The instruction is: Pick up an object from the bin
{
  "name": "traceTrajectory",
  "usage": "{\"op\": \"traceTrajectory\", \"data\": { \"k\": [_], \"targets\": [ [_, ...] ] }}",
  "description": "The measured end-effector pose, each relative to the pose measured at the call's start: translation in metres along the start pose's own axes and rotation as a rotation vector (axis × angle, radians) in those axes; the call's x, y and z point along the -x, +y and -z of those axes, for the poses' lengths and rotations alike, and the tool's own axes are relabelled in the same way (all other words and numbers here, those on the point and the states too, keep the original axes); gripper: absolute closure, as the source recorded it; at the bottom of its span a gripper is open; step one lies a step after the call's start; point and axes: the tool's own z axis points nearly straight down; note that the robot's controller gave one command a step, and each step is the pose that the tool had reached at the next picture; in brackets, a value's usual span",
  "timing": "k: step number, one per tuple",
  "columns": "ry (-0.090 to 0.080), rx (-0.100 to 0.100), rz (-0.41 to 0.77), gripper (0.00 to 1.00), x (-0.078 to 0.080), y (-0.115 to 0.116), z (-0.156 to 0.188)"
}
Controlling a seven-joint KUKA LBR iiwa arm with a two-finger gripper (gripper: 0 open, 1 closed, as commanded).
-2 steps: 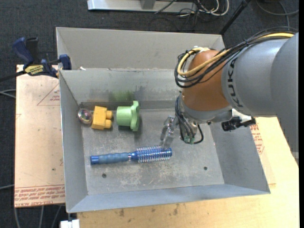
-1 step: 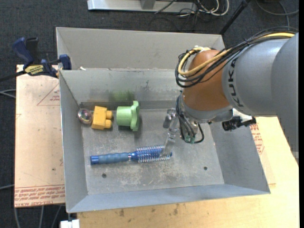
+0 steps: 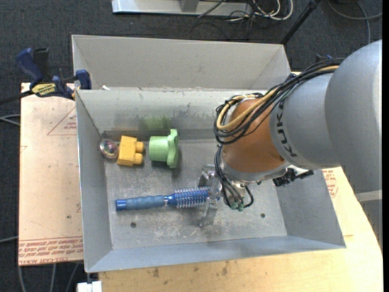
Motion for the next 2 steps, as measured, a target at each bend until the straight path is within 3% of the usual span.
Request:
{"op": "traceTrajectory", "data": {
  "k": [1, 2],
  "targets": [
    [-0.005, 0.001, -0.001, 1.0, 0.002, 0.0, 0.002],
    [-0.016, 0.002, 0.007, 1.0, 0.012, -0.013, 0.241]
  ]
}}
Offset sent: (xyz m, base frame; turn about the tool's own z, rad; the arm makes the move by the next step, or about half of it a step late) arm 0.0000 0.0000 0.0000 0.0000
